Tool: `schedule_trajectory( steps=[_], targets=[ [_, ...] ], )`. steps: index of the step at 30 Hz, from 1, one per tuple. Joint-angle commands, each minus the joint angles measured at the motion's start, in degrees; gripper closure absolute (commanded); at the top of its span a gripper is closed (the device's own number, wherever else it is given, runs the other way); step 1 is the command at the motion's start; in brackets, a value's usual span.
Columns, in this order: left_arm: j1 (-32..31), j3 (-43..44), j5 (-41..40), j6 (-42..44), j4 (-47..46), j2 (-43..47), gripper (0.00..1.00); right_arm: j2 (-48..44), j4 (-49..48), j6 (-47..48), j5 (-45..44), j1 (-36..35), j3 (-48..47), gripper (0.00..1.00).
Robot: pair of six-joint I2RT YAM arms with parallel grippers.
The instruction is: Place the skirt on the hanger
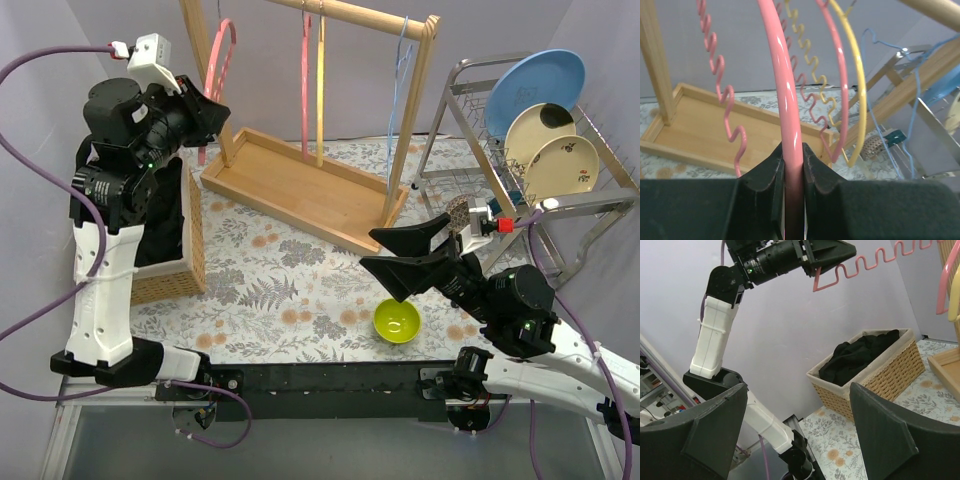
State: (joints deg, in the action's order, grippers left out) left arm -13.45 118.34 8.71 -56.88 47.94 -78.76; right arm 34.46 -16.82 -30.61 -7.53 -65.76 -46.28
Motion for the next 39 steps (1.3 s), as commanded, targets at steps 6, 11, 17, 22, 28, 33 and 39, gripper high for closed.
schedule_trajectory(
  steps=[6, 11, 17, 22, 28, 33, 39],
  targets=[
    [-0.43, 1.10, 5.53, -0.69, -1.71, 2.22, 1.00, -0.36, -2.52, -0.76, -0.38, -0.16, -1.44, 0.11],
    [-0.35, -1.27, 7.01, 0.37, -4.87, -0.51, 1.00, -1.23, -1.99, -1.12, -0.38, -0.16, -2.14, 0.12],
    [-0.35, -3.11, 9.83, 0.19, -15.50, -3.50, 1.00, -2.11, -1.46, 0.02, -0.99, -0.16, -2.67, 0.12],
    [-0.08, -2.77, 9.04, 2.13, -20.33, -7.28, 1.00, -3.34, -1.29, 0.81, -2.49, -0.16, -1.80, 0.12],
    [1.06, -5.57, 9.57, 2.30, -26.13, -9.22, 1.00, -3.52, -1.46, 1.96, -3.46, -0.16, -1.71, 0.12],
    [3.43, -6.19, 9.66, 0.90, -26.41, -11.67, 1.00, -2.65, -1.73, 2.05, -3.63, -0.16, -1.53, 0.12],
    [3.87, -15.31, 8.87, -0.33, -27.46, -7.65, 0.57, -2.20, 4.84, 0.29, -3.98, -0.16, -2.14, 0.10]
  ],
)
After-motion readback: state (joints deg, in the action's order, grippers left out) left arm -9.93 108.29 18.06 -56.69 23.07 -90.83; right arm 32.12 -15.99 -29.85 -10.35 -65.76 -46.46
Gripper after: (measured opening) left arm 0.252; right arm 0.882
